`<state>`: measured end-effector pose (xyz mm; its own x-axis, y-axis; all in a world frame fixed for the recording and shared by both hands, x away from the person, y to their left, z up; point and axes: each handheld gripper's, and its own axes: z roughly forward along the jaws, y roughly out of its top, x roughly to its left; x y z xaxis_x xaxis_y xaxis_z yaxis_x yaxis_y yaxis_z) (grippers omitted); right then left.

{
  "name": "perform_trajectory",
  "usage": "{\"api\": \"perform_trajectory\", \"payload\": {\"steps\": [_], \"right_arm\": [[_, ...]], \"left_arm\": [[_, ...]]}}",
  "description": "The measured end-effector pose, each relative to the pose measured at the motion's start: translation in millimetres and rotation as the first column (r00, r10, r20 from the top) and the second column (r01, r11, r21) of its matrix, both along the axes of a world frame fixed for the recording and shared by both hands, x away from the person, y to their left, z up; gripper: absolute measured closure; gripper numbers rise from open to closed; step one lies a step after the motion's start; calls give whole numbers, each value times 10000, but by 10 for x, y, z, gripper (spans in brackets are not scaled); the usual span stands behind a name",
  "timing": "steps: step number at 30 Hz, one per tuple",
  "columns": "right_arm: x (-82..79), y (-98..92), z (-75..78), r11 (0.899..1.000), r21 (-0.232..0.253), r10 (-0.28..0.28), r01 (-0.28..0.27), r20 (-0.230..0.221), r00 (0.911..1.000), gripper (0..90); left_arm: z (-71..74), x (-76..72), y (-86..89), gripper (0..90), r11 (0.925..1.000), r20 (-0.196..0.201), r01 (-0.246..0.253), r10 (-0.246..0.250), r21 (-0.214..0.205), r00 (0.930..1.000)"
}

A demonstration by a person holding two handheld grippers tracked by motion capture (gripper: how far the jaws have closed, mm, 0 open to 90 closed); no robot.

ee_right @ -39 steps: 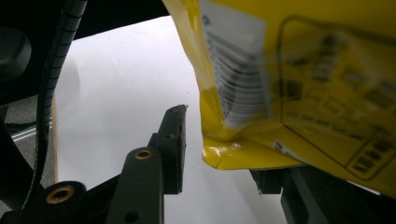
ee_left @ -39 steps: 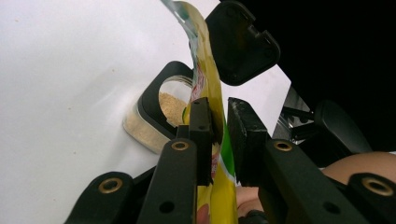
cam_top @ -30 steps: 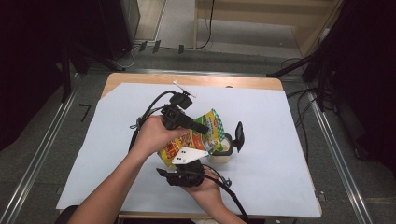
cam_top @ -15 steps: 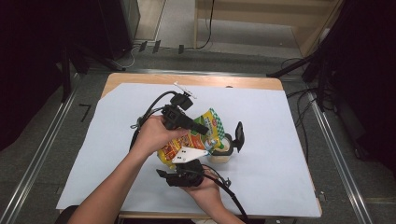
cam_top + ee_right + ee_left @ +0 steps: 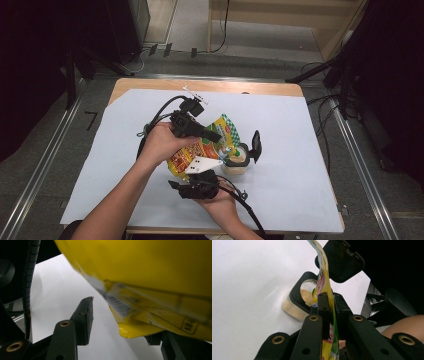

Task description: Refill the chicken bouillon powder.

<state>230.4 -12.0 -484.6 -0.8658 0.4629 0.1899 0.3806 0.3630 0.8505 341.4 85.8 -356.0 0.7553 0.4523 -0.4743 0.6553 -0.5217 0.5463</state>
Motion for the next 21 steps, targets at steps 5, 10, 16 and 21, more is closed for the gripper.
{"api": "perform_trajectory", "payload": {"steps": [5, 10, 16, 21], "right_arm": [[11, -14, 4, 10000, 13, -50, 50, -49, 10000, 505], [13, -21, 12, 10000, 15, -66, 66, -58, 10000, 505], [16, -28, 17, 9999, 13, -135, 135, -13, 9999, 504], [24, -41, 27, 9998, 54, -204, 204, 19, 9998, 504]], "left_arm": [[21, 6, 33, 869, 10000, -51, -6, 6, -78, 10000], [48, 12, 76, 872, 9998, -50, -18, 17, -203, 10000], [86, 20, 128, 877, 9995, -73, -6, 4, -331, 10000], [102, 20, 150, 878, 9992, -57, -43, 41, -399, 10000]]}}
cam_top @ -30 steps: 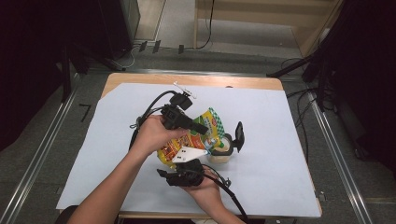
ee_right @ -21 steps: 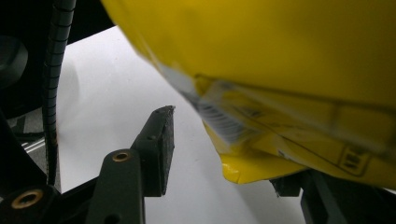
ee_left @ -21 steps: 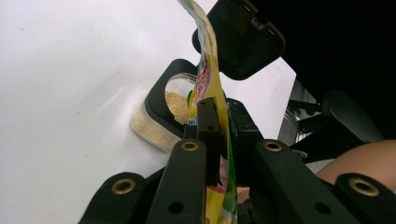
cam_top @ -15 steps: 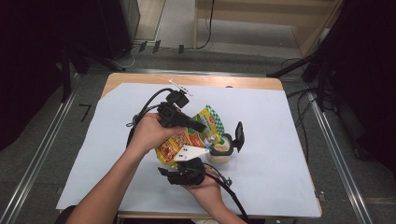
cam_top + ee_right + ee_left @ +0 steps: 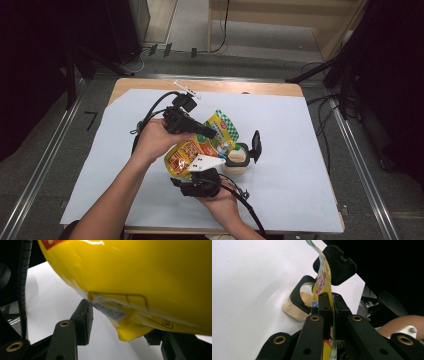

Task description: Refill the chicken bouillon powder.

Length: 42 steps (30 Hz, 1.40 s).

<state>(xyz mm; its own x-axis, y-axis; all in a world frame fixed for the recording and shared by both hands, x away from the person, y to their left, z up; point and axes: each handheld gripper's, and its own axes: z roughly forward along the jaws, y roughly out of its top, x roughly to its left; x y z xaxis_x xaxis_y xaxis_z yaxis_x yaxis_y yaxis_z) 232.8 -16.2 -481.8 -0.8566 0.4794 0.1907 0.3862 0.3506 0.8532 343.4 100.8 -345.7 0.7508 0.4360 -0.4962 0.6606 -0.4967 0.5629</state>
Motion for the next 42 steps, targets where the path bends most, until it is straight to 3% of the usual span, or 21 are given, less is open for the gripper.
{"api": "perform_trajectory", "payload": {"steps": [9, 20, 28, 35, 42], "right_arm": [[2, -24, 40, 9997, -135, -191, 198, 471, 9987, 504], [13, -37, 46, 9996, -106, -252, 256, 427, 9988, 498], [8, -21, -6, 9994, -213, -279, 282, 130, 9995, 500], [-5, -8, 5, 9986, -412, -312, 333, 524, 9981, 492], [2, -30, 39, 9985, -267, -460, 478, 623, 9970, 479]], "left_arm": [[55, -5, 61, 882, 9999, 52, -5, 5, -130, 10000], [46, 23, 104, 876, 9996, -57, -80, 78, -262, 10000], [-36, 35, 25, 876, 9999, -6, 119, -119, 1, 9999], [43, 12, 150, 897, 9984, 13, 444, -444, -360, 9990], [140, -12, 314, 900, 9943, 197, 529, -513, -925, 9985]]}}
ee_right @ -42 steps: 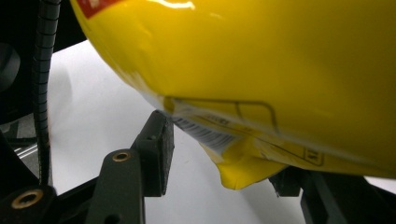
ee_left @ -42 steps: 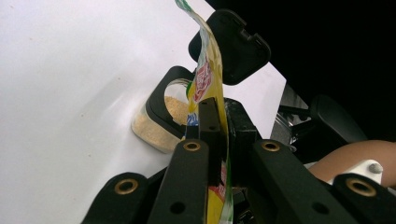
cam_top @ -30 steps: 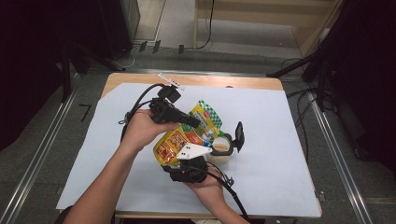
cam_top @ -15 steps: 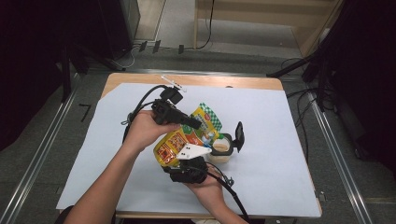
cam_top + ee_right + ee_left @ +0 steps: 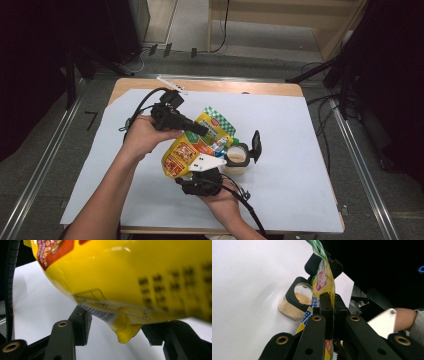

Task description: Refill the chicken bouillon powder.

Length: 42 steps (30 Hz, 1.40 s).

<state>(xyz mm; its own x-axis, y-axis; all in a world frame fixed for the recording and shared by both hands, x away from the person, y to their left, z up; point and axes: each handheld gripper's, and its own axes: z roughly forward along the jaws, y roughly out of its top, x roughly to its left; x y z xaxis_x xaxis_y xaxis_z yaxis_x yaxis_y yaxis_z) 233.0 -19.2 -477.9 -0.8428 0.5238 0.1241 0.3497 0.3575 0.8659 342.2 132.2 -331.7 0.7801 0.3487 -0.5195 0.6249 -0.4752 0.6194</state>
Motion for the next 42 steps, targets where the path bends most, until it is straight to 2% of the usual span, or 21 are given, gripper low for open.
{"api": "perform_trajectory", "payload": {"steps": [7, 12, 21, 23, 26, 31, 38, 41, 42], "right_arm": [[13, -27, 32, 9999, 111, -79, 78, 86, 9999, 475], [35, -72, 72, 9992, 294, -291, 286, 169, 9994, 470], [63, -116, 87, 9984, 332, -467, 463, 104, 9989, 470], [68, -122, 82, 9983, 367, -454, 452, 43, 9990, 474], [60, -111, 73, 9987, 328, -403, 402, 34, 9992, 474], [41, -90, 48, 9993, 211, -310, 310, -28, 9995, 474], [21, -109, 27, 9994, 115, -339, 341, -155, 9993, 474], [20, -124, 15, 9992, 141, -376, 378, -172, 9991, 474], [20, -130, 14, 9991, 128, -400, 403, -170, 9991, 474]], "left_arm": [[72, 13, 196, 900, 9984, 87, -269, 273, -494, 9996], [80, 37, 302, 900, 9972, 154, -516, 525, -538, 9985], [96, 100, 521, 900, 9889, 241, -938, 972, -1150, 9950], [100, 116, 583, 900, 9846, 319, -1207, 1256, -1265, 9916], [84, 161, 685, 900, 9733, 489, -1737, 1827, -1501, 9819], [7, 261, 770, 900, 9626, 571, -2242, 2351, -1520, 9703], [-131, 412, 794, 900, 9495, 618, -2799, 2907, -1420, 9548], [-181, 453, 759, 900, 9448, 1112, -2986, 3139, -1351, 9429], [-198, 466, 755, 900, 9441, 1147, -3001, 3160, -1365, 9418]]}}
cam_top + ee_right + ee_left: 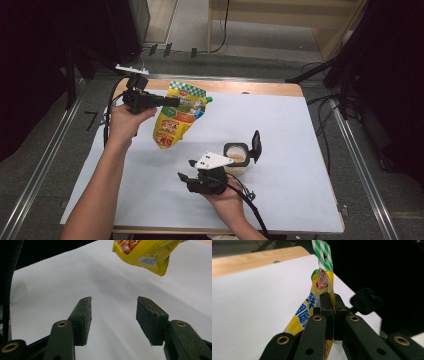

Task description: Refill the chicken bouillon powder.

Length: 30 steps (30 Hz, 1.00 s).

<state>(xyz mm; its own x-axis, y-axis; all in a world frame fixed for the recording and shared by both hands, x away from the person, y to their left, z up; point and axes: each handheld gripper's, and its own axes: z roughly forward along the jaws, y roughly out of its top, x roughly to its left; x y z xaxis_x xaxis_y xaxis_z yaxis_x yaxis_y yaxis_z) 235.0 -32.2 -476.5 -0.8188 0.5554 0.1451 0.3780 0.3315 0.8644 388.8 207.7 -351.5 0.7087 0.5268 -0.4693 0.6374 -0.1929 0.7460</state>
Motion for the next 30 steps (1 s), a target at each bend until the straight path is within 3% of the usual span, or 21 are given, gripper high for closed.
{"api": "perform_trajectory", "payload": {"steps": [2, 8, 12, 20, 30], "right_arm": [[-3, -7, 1, 10000, 0, -34, 34, 10, 10000, 474], [1, -25, 14, 10000, 37, -45, 45, 59, 10000, 474], [-1, -26, 17, 10000, 44, -35, 35, 74, 10000, 474], [-10, -30, 33, 10000, 21, -18, 18, 129, 9999, 474], [-27, 25, 50, 9996, -2, 270, -270, 215, 9994, 473]], "left_arm": [[-62, 36, 0, 900, 9999, 184, -105, 103, 124, 9998], [-223, 104, 43, 900, 9977, -225, -291, 305, 618, 9993], [-230, 97, 76, 900, 9978, -230, -298, 313, 599, 9992], [-248, 15, 221, 900, 9984, -174, -255, 264, 501, 9995], [-280, -192, 427, 876, 9984, 24, -207, 206, 518, 9998]]}}
